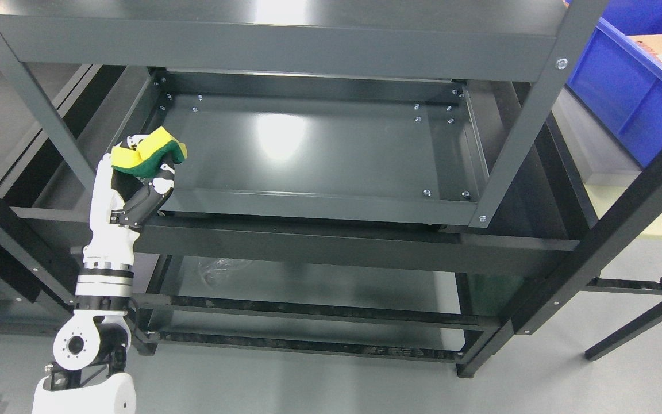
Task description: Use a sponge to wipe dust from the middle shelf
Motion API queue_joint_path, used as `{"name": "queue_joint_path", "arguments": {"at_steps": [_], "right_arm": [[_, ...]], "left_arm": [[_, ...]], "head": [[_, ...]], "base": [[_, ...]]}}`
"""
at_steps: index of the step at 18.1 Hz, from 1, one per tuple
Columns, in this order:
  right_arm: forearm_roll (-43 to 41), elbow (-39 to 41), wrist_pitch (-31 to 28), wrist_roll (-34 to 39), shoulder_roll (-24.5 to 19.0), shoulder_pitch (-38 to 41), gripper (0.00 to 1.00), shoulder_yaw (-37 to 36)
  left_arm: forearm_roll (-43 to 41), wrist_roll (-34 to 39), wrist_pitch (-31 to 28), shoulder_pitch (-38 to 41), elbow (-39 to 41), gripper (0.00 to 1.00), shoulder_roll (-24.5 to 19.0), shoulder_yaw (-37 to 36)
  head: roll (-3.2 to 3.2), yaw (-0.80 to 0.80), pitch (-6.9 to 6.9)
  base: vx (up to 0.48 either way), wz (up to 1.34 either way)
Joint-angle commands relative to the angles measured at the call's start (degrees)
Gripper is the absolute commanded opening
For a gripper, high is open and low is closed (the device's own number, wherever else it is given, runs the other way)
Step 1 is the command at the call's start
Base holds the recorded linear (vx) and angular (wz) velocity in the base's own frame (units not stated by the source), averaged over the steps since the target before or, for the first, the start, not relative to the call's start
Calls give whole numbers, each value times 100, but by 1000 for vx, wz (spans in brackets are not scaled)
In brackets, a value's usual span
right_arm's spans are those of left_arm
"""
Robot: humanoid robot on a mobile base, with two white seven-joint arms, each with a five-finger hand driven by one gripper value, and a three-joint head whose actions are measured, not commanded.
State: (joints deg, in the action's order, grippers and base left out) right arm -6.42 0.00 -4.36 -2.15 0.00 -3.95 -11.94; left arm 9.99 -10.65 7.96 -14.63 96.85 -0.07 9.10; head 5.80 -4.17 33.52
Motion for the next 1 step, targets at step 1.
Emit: {"name": "queue_joint_path", "arguments": {"at_steps": [1], "right_arm": [[0,100,-4,4,100,0,100,-2]], "left_arm": [[12,-8,3,39,106,2,-93,-22]], "head": [[0,0,0]], "base": [[0,0]]}}
